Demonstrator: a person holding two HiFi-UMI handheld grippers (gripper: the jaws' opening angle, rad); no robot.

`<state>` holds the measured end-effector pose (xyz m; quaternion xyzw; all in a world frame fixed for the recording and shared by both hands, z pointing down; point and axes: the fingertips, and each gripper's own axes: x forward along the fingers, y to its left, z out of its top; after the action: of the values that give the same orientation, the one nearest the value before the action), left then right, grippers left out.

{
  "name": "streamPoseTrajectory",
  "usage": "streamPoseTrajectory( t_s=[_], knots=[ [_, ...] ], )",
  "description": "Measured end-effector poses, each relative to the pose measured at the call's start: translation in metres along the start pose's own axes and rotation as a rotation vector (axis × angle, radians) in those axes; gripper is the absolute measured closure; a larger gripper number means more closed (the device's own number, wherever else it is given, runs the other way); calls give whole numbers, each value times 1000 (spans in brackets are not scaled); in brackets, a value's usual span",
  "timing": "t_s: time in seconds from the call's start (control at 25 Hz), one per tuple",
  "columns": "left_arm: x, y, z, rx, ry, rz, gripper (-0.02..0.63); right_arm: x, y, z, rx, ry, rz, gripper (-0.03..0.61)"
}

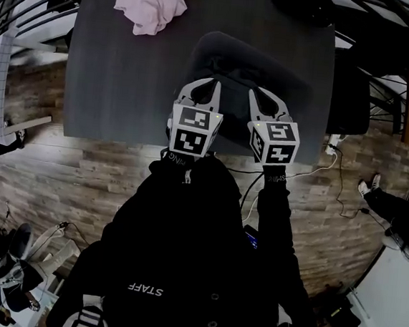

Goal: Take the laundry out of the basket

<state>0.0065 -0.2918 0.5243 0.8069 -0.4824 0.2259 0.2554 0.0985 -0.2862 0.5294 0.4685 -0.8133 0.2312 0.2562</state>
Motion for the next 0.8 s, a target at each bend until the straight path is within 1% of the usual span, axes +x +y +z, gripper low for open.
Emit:
streamPoseTrajectory(
  t_s=[0.16, 0.24, 0.28, 0.36, 0.48, 0.56, 0.68, 0.8],
  knots=[
    [19, 1, -5, -8, 42, -10, 611, 17, -8, -9, -3, 47, 27, 550],
    [27, 3, -7, -26, 59, -14, 611, 27, -11, -16, -16, 86, 52, 484],
    [31, 4, -8, -32, 67, -15, 611, 33, -13, -20, -24, 112, 65, 465],
    [39, 7, -9, -38, 79, -13, 611, 46, -18, -32, -44, 172, 93, 401],
    [48, 11, -12, -36, 94, -4, 611, 65, -26, -50, -83, 253, 128, 334],
    [52, 12, -14, -38, 106, -2, 611, 75, -31, -61, -92, 289, 142, 316],
    [61, 8, -15, -66, 139, -25, 611, 85, -40, -71, -79, 326, 157, 287],
    [68, 9, -16, -57, 162, -16, 611, 92, -47, -81, -53, 366, 179, 263]
  ],
)
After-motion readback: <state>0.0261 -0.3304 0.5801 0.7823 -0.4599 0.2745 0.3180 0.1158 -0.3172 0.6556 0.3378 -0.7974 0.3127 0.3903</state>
